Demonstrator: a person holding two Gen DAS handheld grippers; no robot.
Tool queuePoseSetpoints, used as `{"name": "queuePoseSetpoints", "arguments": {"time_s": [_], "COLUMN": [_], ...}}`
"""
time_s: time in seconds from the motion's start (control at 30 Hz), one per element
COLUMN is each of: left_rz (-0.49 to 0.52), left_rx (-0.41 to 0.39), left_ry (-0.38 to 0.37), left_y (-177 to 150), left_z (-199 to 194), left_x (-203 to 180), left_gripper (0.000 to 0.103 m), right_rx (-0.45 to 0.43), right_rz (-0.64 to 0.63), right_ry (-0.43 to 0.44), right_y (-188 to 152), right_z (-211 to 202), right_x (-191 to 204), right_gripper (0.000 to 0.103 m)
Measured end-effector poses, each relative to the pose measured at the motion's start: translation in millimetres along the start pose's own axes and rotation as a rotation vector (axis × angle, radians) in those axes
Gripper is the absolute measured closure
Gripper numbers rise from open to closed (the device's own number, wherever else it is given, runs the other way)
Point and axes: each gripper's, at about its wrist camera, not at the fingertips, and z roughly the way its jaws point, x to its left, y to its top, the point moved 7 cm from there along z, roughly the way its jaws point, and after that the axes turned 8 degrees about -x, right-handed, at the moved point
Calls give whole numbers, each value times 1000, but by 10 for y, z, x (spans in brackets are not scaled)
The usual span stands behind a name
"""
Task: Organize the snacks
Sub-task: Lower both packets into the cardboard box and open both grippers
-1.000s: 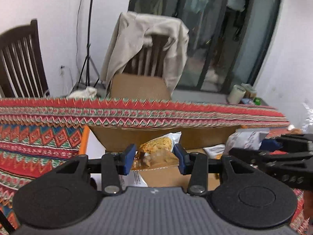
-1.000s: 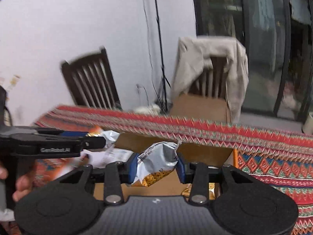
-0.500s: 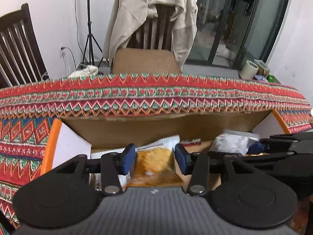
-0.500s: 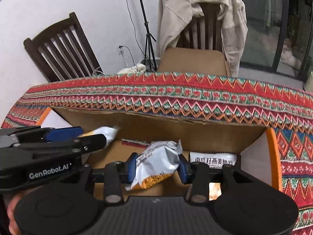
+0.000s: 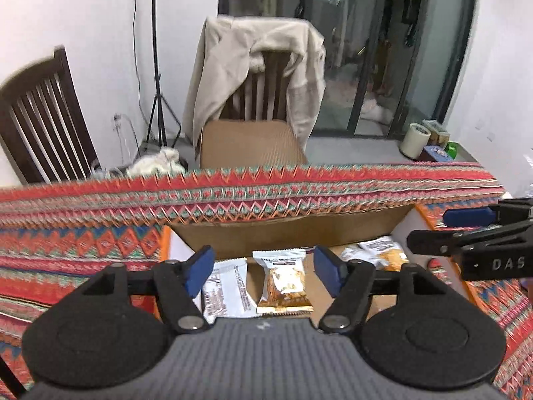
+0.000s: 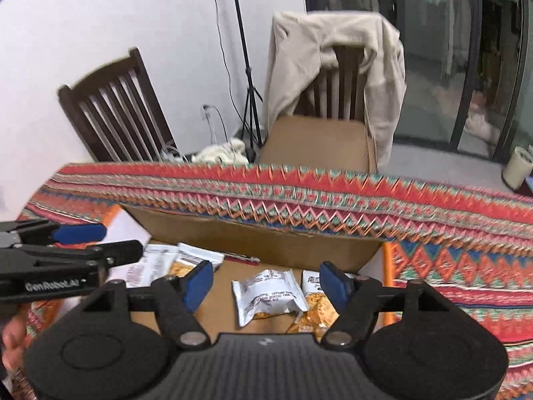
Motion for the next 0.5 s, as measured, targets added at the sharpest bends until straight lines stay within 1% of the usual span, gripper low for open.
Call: {"name": "queuePoseSetpoints", "arguments": {"time_s": [0.13, 0.23, 0.27, 0.3, 0.37, 0.5], "left_rz": [35, 52, 54, 56, 60, 57], "left_rx": [-80, -146, -166, -188, -228, -290], "left_ry": [-23, -43, -52, -63, -76, -102], "left_y": [84, 73, 57, 27, -72, -409], "left_z": [-669, -1230, -1403, -1589, -1939, -2576], "left_x": [-60, -146, -179, -214, -285, -424], "left_gripper": [25, 25, 22, 21, 20, 15], "right_rx": [-52, -83, -98, -116, -151, -217], "right_rz": [-38, -50, -59, -69, -81, -109], "right_ry": [10, 32, 34, 31, 30, 29], "right_y": [35, -14, -31, -55, -117, -343], "right_z": [-601, -1079, -1243, -1433, -1771, -2414], "right_x": [44, 120, 144, 171, 224, 350], "right_gripper": [29, 28, 26, 23, 20, 12]}}
